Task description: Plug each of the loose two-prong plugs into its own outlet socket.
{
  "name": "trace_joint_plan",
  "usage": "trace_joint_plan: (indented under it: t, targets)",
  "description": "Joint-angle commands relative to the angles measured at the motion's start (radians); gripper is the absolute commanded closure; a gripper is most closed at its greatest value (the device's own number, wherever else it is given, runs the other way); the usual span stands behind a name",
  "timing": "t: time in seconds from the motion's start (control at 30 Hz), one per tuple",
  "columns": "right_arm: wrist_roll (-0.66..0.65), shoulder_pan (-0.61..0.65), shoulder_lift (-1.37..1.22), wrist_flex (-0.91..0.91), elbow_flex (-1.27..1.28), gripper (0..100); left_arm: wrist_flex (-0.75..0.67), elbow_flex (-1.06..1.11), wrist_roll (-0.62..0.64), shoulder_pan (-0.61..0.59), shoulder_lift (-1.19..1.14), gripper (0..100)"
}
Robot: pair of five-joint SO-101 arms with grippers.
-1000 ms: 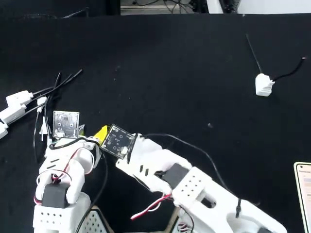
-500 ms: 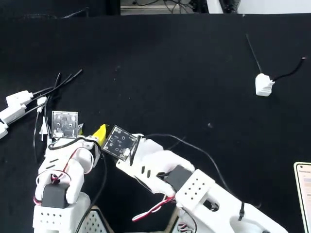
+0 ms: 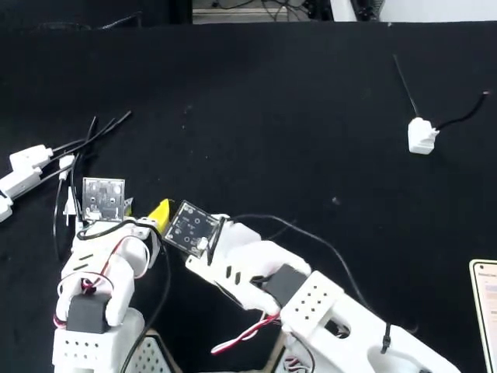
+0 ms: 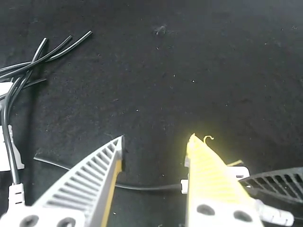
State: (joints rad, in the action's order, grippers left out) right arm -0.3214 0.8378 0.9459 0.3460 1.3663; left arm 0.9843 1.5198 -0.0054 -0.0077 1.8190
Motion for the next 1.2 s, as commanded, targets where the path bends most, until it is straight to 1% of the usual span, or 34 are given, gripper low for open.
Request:
trace_joint_plan:
  t: [0.0, 0.2, 0.3, 0.4, 1.17]
  targets:
    - [0.008, 0.005, 0.045, -0.003, -0.024, 98.8, 0.012, -0.007, -0.015, 0.004, -0.006, 78]
    - [0.008, 0.005, 0.074, 0.002, -0.019, 98.8, 0.012, -0.005, -0.015, 0.004, -0.006, 78]
    - [0.008, 0.006, 0.139, 0.064, -0.022, 98.8, 0.012, -0.005, -0.015, 0.004, -0.006, 78]
    - [0.008, 0.006, 0.180, 0.078, -0.010, 98.8, 0.011, -0.005, -0.015, 0.004, -0.006, 78]
    - [0.008, -0.025, 0.191, 0.081, -0.022, 98.8, 0.009, 0.010, -0.015, 0.005, -0.003, 78]
